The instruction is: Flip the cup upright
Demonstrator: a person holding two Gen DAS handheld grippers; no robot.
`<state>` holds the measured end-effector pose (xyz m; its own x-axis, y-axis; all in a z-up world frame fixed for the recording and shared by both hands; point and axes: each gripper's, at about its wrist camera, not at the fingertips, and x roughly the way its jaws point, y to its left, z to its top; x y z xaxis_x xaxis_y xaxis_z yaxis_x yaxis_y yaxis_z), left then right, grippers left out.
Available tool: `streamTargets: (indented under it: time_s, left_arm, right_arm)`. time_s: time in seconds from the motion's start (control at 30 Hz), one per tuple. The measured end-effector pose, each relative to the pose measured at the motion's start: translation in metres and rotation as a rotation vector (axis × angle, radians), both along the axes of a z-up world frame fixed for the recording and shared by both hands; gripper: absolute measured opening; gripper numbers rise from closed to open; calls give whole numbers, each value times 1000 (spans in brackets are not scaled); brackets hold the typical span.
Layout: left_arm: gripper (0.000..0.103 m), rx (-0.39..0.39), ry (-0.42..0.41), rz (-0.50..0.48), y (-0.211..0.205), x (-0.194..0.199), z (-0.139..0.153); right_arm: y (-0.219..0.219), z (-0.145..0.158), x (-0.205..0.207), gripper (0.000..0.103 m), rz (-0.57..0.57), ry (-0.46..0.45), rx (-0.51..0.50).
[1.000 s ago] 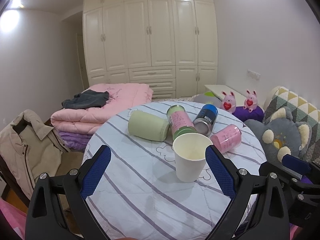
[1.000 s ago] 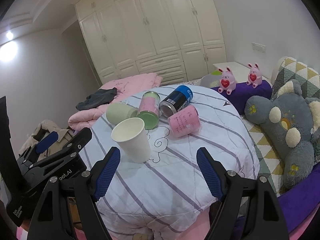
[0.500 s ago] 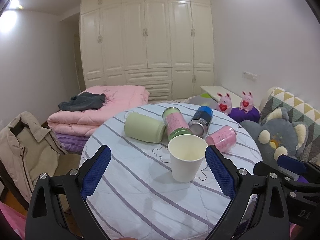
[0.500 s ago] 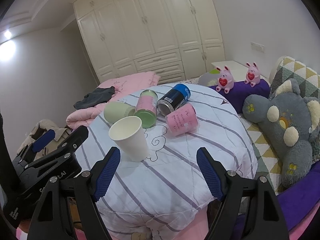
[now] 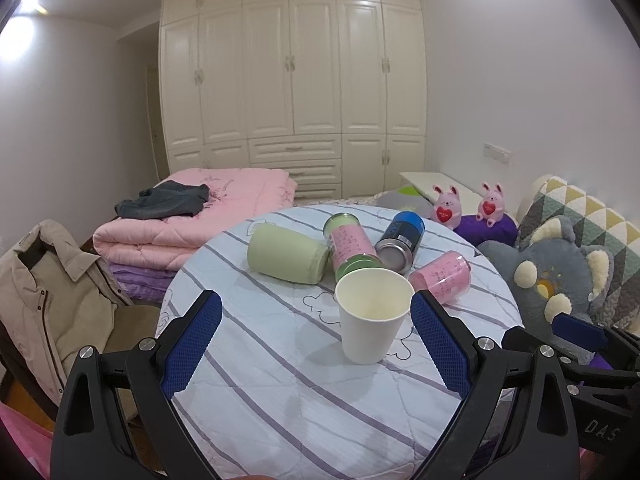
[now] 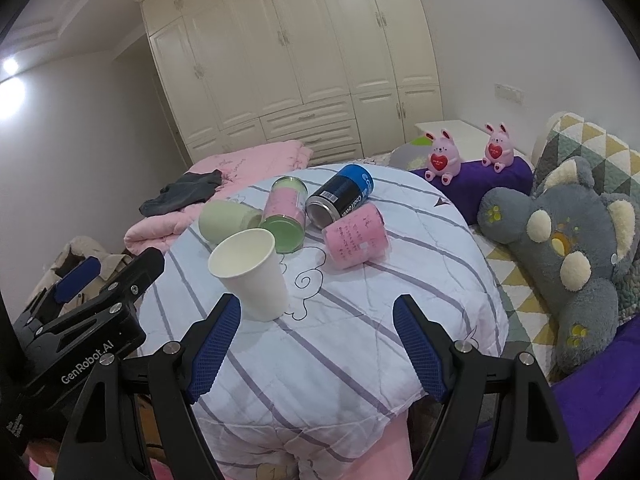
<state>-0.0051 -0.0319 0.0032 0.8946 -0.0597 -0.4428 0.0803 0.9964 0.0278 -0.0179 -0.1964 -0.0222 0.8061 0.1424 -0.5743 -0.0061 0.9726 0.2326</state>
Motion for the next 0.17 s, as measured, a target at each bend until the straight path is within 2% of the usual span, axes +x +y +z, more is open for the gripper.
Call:
streamTargets:
  time_s: [0.17]
  left_arm:
    - [97,-9,6,-7,0,-1,0]
  right_arm:
    - [2,-1,1,80,-7,8,-21]
